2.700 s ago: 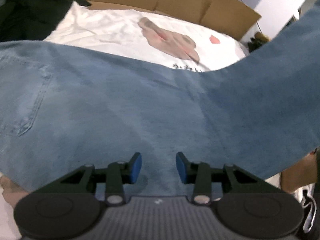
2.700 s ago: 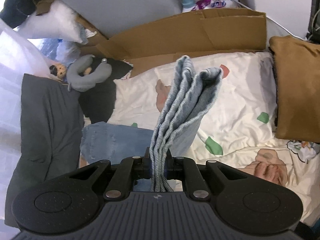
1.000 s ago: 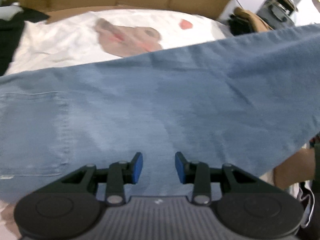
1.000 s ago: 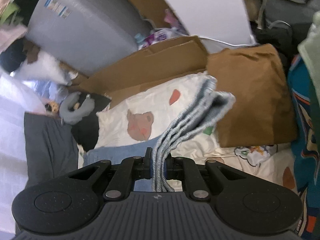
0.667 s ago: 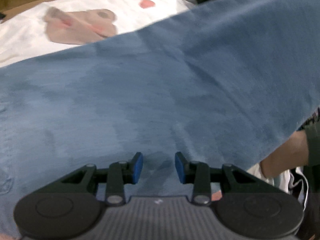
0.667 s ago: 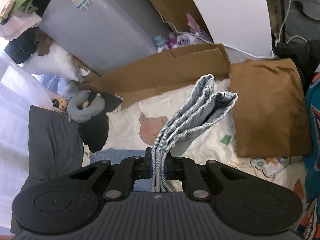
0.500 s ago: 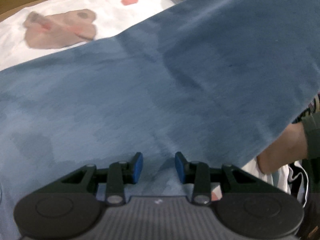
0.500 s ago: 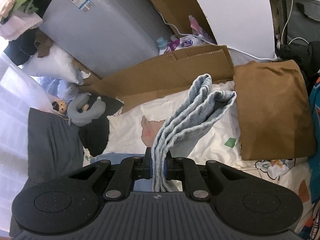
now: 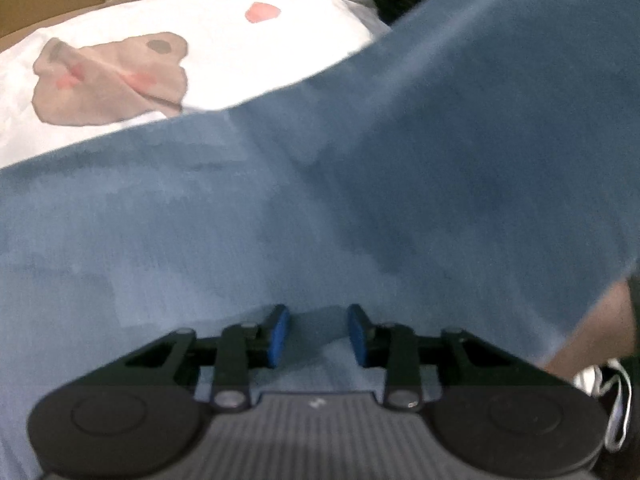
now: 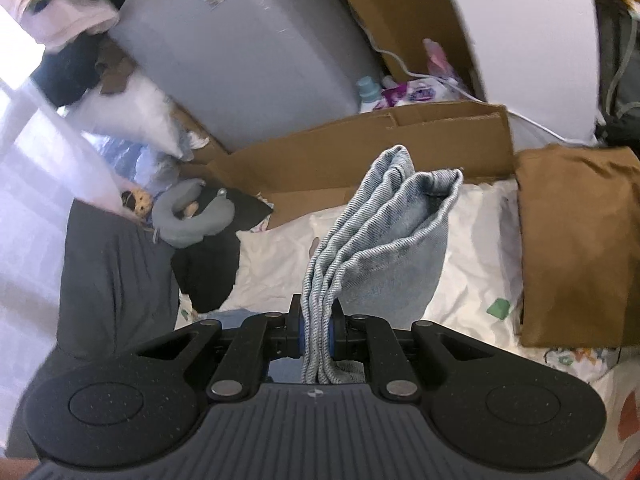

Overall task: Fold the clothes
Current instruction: 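Carry the raised jeans leg over the jeans body with the right gripper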

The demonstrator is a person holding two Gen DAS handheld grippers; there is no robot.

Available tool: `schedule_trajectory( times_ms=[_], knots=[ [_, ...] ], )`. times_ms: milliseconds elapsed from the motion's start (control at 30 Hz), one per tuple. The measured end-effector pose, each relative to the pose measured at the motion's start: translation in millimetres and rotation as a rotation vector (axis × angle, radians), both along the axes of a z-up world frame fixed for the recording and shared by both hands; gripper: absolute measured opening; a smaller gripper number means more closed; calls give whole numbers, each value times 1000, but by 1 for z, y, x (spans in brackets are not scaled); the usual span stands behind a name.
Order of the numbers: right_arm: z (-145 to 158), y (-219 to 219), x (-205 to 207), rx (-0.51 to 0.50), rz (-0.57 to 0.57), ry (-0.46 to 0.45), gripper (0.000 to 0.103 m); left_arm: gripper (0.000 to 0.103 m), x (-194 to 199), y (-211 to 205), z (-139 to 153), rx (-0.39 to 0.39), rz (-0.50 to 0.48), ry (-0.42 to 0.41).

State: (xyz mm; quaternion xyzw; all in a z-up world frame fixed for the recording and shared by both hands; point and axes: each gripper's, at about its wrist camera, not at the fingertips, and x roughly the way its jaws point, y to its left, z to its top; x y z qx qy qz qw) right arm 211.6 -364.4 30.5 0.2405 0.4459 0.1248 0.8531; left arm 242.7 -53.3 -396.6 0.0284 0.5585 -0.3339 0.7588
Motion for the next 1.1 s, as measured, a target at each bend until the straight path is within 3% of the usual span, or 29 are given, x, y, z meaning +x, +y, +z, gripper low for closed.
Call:
schedule_trajectory(
  times_ms=[133, 300, 767, 1033, 1100],
  knots=[
    [-4, 11, 1, -13, 10, 7, 10, 18, 19, -2, -3, 25, 18, -23],
    [-7, 15, 3, -23, 10, 20, 10, 11, 50, 1, -11, 37, 64, -21],
    [-6, 12, 6, -29, -17, 20, 10, 11, 112, -38, -3, 73, 26, -98],
    [1, 16, 5, -21, -26, -1, 10, 11, 102, -47, -4, 85, 20, -62],
    [4, 18, 4, -5, -18, -17, 10, 11, 79, -39, -2, 87, 12, -55]
  ],
)
